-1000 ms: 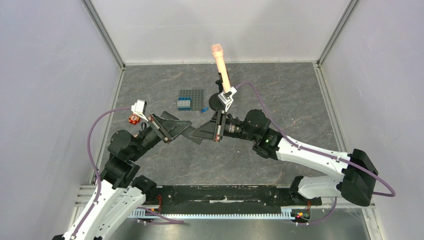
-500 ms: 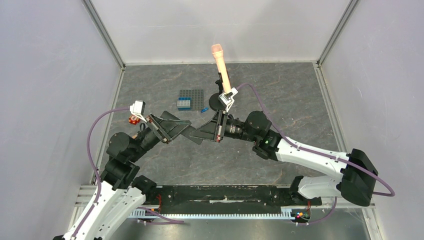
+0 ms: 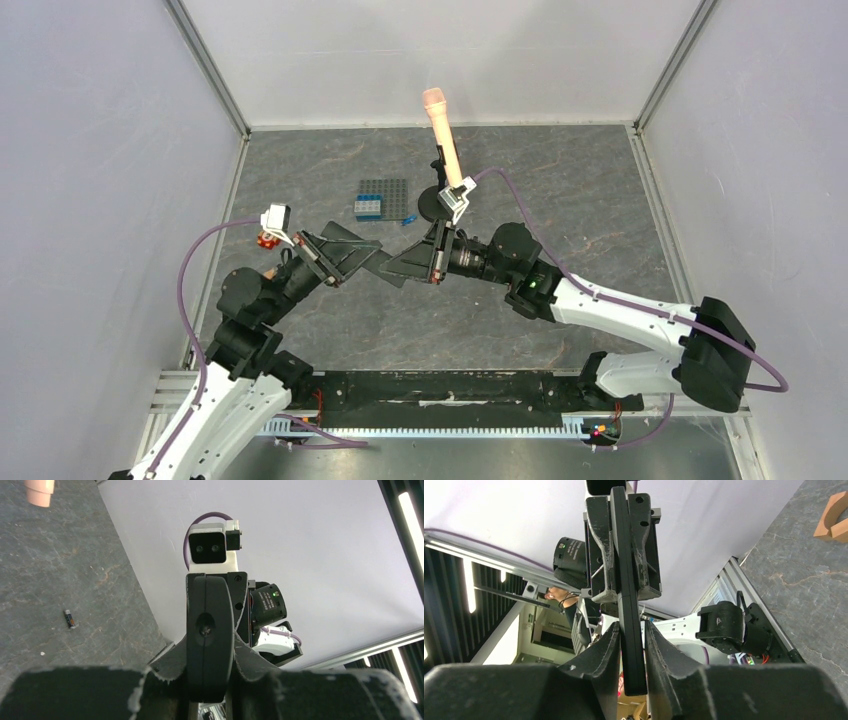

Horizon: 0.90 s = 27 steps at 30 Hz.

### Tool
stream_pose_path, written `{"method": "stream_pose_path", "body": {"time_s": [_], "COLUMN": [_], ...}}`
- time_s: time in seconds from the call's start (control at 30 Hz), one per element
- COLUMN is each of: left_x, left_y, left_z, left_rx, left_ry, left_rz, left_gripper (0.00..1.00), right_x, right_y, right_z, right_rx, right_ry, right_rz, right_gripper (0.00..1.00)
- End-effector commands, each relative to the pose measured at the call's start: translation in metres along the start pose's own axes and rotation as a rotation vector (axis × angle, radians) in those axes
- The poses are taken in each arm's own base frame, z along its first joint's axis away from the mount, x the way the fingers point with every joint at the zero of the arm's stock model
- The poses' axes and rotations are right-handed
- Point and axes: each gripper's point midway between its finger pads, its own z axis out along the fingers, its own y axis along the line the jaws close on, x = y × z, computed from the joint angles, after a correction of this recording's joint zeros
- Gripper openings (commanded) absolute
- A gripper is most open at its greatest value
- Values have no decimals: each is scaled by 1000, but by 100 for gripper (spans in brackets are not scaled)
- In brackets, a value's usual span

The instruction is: Load the batteries into the remote control

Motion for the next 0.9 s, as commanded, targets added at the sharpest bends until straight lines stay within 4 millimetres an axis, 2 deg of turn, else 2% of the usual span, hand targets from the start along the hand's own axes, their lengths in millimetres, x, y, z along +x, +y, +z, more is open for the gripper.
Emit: {"method": "stream_pose_path", "body": {"time_s": [0.0, 0.13, 0.2, 0.3, 0.43, 0.67, 0.87], "left_x": [-5, -5, -6, -9, -15, -22, -28], "left_y": [-11, -13, -14, -15, -17, -17, -15], "left_z": [4, 5, 5, 4, 2, 3, 2], "left_rx": [58, 75, 81, 82, 86, 113, 108], "left_ry": [-20, -24, -28, -43, -81, -131, -166], "left_rz": [-6, -31, -31, -37, -36, -64, -66], "left_gripper": [2, 2, 2, 2, 2, 2, 2], "right_x": [-12, -10, -8, -6, 4, 21, 24], "right_y": [-11, -11, -11, -16, -28, -37, -37], "right_z": [9, 14, 15, 12, 2, -18, -26], "right_rx": [51, 36, 34, 40, 51, 31, 10], "right_ry": [-52, -50, -46, -48, -37, -3, -11], "right_rz": [49, 76, 83, 96, 116, 93, 76], "right_gripper": [27, 32, 30, 14, 1, 0, 0]}}
